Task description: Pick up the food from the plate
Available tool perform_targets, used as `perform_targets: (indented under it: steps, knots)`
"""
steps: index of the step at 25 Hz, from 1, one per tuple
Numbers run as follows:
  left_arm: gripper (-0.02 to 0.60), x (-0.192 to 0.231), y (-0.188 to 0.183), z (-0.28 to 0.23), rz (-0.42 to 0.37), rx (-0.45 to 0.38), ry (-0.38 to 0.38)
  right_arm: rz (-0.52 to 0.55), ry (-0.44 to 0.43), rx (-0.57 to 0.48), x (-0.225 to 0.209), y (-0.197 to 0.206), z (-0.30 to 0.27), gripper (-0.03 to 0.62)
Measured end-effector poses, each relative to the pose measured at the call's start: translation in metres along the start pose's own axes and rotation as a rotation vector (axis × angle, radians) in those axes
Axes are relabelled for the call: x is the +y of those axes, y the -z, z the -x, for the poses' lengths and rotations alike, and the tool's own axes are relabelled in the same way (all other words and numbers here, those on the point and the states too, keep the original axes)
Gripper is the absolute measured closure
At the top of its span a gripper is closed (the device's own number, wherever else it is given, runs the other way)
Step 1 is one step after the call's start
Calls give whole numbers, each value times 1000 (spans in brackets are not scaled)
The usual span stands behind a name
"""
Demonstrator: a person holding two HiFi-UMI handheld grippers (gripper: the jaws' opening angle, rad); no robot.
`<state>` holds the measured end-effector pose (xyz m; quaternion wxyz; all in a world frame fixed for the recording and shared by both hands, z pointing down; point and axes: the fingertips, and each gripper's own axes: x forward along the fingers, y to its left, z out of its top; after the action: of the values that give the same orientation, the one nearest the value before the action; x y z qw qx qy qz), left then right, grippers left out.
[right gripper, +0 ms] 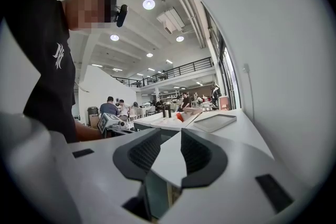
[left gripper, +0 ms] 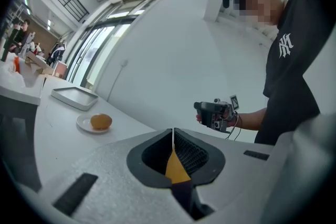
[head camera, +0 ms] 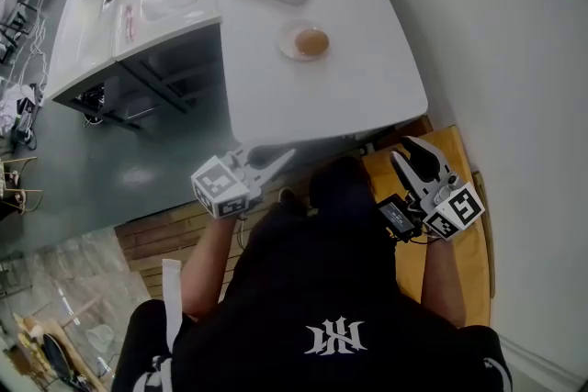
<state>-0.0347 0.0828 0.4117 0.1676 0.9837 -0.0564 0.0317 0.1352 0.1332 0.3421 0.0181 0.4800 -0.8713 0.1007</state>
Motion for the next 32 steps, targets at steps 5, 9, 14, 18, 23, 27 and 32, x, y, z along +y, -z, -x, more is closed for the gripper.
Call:
perform_targets:
  steps: [5,9,14,18,23,27,32]
  knots:
    - [574,3,2,0,-5,24,15,6,-15,-7,-1,-3,-11,500]
    - [574,10,2,3,-1,22,6,37,-48,11,-2,-1,-27,500]
    - [572,24,-1,3,7,26,-29,28,-100,14,-6,-2,-47,500]
    - [572,34,-5,-2,0,40,-44,32,-135,16,-16,-3,-64,500]
    - [572,43,4,1,14,43,-65,37,-119,16,-26,3,-76,490]
    - [572,52,5,-3,36,51,-57,40,-121,29,-36,1,-87,480]
    - [571,72,6,-13,43,60,-53,54,-118,38,-54,1,-106,468]
